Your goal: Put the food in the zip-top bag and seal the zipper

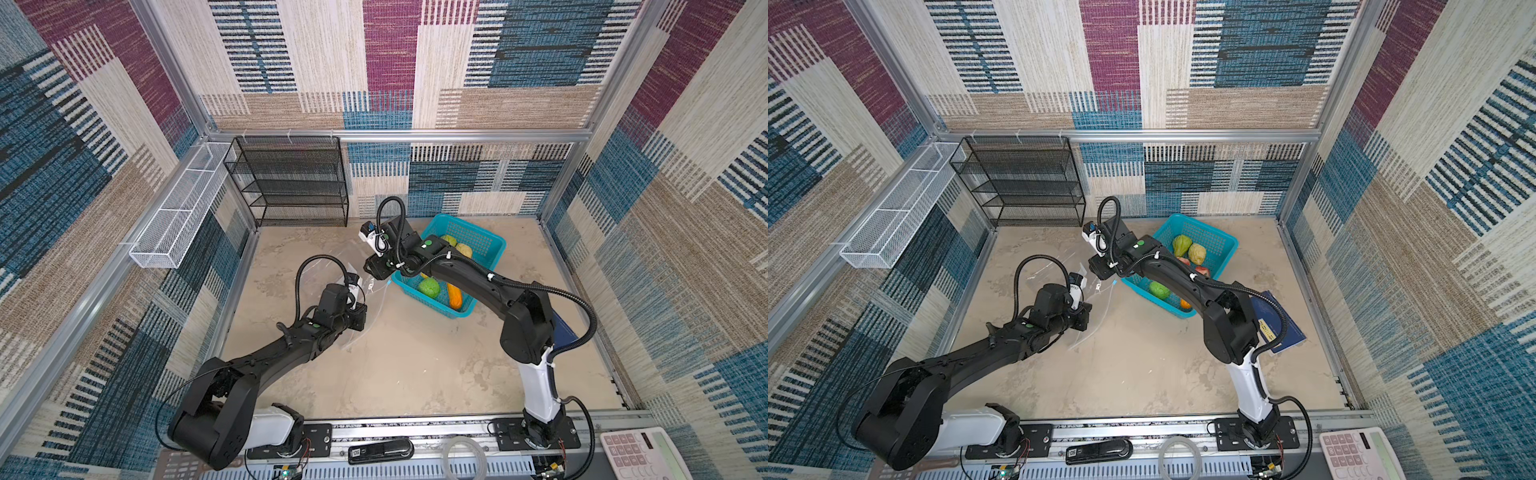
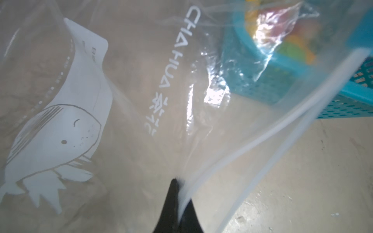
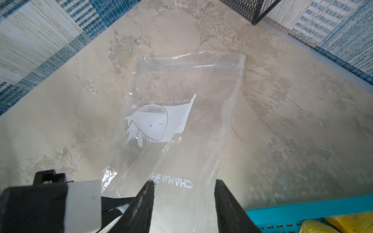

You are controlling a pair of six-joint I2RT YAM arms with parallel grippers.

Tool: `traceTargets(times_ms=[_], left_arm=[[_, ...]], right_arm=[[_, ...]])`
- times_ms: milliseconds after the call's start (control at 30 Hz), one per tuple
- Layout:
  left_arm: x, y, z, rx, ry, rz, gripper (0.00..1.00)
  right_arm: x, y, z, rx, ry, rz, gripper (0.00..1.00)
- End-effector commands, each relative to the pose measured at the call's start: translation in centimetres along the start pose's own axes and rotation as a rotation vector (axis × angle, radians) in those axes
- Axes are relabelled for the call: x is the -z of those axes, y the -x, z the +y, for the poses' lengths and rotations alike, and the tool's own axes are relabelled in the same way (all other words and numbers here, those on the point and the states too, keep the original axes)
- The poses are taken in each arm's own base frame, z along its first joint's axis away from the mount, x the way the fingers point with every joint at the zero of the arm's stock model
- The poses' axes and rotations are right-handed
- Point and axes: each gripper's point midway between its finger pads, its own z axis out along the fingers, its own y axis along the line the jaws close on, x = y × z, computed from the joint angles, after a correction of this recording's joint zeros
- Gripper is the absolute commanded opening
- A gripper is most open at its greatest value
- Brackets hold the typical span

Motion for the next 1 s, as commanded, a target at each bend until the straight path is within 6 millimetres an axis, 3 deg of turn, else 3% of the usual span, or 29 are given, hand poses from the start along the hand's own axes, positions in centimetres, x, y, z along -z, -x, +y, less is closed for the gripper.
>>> traceTargets(times_ms=[0,133,367,667,967], left_arm=[[0.7,0.6,-0.3,0.078,-0.014,-0.018,0.00],[1.9,1.9,-0.3,0.136,-0.007,-0.066,0.00],[3.0,4.0,-0.2,0.240,0.002,-0.124,0.00],[2.6,5.8,-0.2,0.409,0.002,-0.152,0.00],[2.9,6.1,-1.0,0.481,-0.053,-0.158,0.00]], right_arm=[[1.9,2.3,-0.5,-0.046,-0.047,-0.093,0.54],[4.4,2.8,-0.4,-0.072,-0.056,-0.157,0.60],[7.4,1.4,1.4,-0.103,0.030,-0.200,0.68],[5.6,-2.8,3.8,-0.172,0.196,-0.165,0.59],[2.4,-3.0,3.4,-0.223,0.201,-0.164,0.32]])
